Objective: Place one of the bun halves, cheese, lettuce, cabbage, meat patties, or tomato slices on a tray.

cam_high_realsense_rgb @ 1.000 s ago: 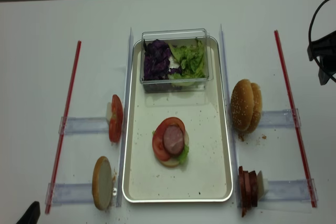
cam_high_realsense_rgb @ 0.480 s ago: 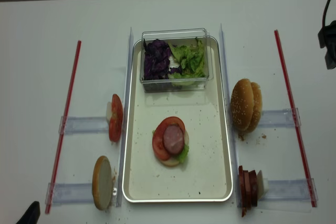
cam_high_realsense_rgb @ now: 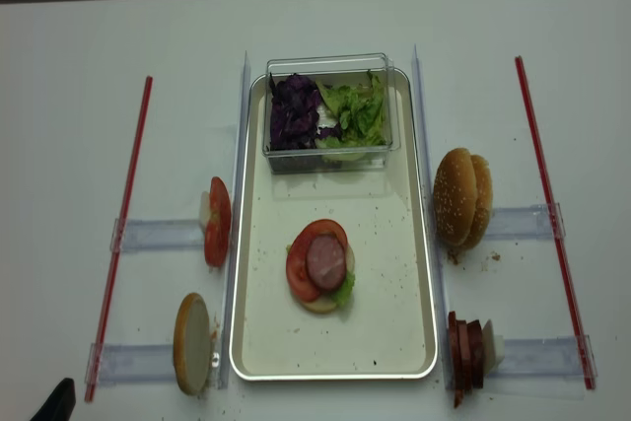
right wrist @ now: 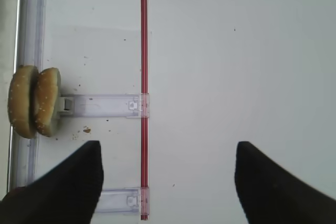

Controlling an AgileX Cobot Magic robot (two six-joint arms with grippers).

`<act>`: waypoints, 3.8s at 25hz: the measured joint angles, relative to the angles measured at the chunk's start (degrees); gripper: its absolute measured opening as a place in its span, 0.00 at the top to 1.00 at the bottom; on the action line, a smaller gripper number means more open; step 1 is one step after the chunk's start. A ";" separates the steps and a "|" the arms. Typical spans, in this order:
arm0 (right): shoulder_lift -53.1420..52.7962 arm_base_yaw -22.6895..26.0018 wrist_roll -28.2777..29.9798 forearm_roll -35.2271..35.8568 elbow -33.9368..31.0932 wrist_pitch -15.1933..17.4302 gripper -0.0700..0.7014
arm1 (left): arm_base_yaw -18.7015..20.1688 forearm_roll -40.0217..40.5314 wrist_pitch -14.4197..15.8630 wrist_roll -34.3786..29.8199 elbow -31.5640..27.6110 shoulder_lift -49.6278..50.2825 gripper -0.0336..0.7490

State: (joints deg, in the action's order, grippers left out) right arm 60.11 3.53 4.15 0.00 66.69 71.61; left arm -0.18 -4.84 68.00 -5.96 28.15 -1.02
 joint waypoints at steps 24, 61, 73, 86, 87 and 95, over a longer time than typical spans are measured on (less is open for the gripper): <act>-44.48 0.09 -0.44 3.01 -30.59 -5.35 0.21 | 0.00 0.00 0.00 0.00 0.00 0.00 0.26; -57.99 0.09 0.48 5.24 -39.23 -6.54 0.21 | 0.00 0.00 0.00 0.00 0.00 0.00 0.26; -60.96 0.09 0.12 5.11 -39.23 -6.54 0.21 | 0.00 0.00 0.00 0.00 0.00 0.00 0.26; -61.06 0.09 0.12 5.11 -39.23 -6.54 0.21 | 0.00 0.00 0.00 0.00 0.00 0.00 0.26; -61.06 0.09 0.12 5.11 -39.23 -6.54 0.21 | 0.00 0.00 0.00 0.00 0.00 0.00 0.26; -61.06 0.09 0.12 5.11 -39.23 -6.54 0.21 | 0.00 0.00 0.00 0.00 0.00 0.00 0.26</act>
State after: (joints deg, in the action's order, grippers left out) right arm -0.95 3.62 4.27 5.11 27.46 65.07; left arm -0.18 -4.84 68.00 -5.96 28.15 -1.02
